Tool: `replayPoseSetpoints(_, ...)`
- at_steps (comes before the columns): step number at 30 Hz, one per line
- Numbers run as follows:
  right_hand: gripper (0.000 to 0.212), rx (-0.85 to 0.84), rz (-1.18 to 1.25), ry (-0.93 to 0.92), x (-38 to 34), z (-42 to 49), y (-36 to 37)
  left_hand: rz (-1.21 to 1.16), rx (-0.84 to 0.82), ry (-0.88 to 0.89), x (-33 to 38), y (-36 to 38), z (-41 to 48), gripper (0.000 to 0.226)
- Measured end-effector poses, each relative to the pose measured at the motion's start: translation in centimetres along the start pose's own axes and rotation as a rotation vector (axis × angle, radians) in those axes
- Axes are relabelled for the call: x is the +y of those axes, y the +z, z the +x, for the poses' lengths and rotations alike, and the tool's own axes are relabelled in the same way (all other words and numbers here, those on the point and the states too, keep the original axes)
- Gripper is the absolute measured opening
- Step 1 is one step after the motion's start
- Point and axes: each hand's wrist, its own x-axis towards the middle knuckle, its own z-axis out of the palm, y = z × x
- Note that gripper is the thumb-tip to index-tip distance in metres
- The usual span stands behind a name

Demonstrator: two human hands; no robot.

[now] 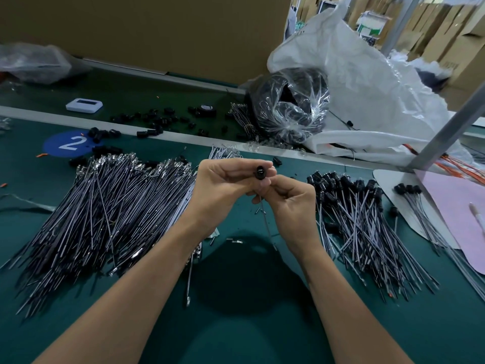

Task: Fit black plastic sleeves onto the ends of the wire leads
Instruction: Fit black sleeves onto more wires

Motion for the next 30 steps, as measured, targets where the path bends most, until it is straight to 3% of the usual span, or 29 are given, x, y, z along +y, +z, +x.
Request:
replayPoseSetpoints(7,0.017,0.0,-0.024,0.005,0.4,-0.3,0.3,0.045,0.007,0.014,0.1,-0.1,-0.1,0.031)
replayPoseSetpoints(19,0.01,-0.026,-0.005,0.037,0.7,-0.7,0.7,-0.013,0.088,-0.021,0.0,-0.3,0.0,0.02)
replayPoseSetpoints(22,0.005,-0.032,-0.07,0.051,0.7,-0.8,0.6,-0.055,0.151,-0.105,-0.2,-0.3,0.3,0.02)
replayPoseSetpoints(26,0.036,-0.057,-0.238,0.035,0.3,-1.1,0.5,-0.212,0.248,-0.24,-0.2,-1.6,0.7,0.029)
replayPoseSetpoints(28,0.045,0.059,-0.233,0.117,0.0,-0.4,0.2,-0.164,0.257,-0.337,-0.4,-2.1,0.7,0.039)
replayPoseSetpoints(30,0.037,0.204,-0.343,0.161,0.4,1.5,-0.5,-0.08,0.239,-0.444,-0.7,-1.9,0.8,0.048)
